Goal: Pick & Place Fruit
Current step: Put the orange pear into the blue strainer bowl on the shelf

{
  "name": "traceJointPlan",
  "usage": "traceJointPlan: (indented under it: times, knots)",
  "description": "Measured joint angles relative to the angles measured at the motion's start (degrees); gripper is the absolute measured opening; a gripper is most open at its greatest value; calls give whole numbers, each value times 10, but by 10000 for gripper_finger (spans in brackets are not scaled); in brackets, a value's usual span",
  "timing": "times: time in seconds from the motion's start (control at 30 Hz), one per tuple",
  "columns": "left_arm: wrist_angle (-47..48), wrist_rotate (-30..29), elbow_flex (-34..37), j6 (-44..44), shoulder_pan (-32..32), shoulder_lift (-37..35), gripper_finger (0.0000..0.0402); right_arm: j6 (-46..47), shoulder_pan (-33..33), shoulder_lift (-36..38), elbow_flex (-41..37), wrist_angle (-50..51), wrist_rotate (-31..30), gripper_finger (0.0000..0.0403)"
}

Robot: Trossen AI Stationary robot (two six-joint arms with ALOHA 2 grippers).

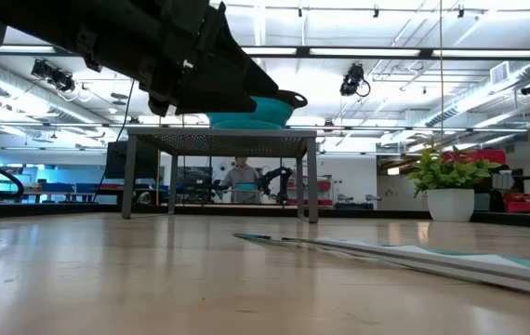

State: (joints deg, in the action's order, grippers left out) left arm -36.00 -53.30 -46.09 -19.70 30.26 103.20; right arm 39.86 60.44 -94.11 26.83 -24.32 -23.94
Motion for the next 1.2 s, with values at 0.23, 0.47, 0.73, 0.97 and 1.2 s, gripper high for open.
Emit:
traceJointPlan:
  times: [0.23, 0.47, 0.73, 0.97, 1.2]
  knots:
    - [10, 0, 0, -5, -1, 0, 240, 22, 10, -15, 2, 15, -17, 316]
    - [11, 0, 0, -5, -5, 0, 240, 13, 9, -19, 1, 26, -56, 316]
    - [29, 1, 0, -16, -5, 0, 240, 12, 9, -19, 1, 44, -59, 316]
    - [35, 0, 0, -30, -5, 0, 240, 11, 9, -19, 1, 48, -60, 280]
    - [35, 0, 0, -30, -5, 0, 240, 6, 8, -19, 0, 50, -63, 214]
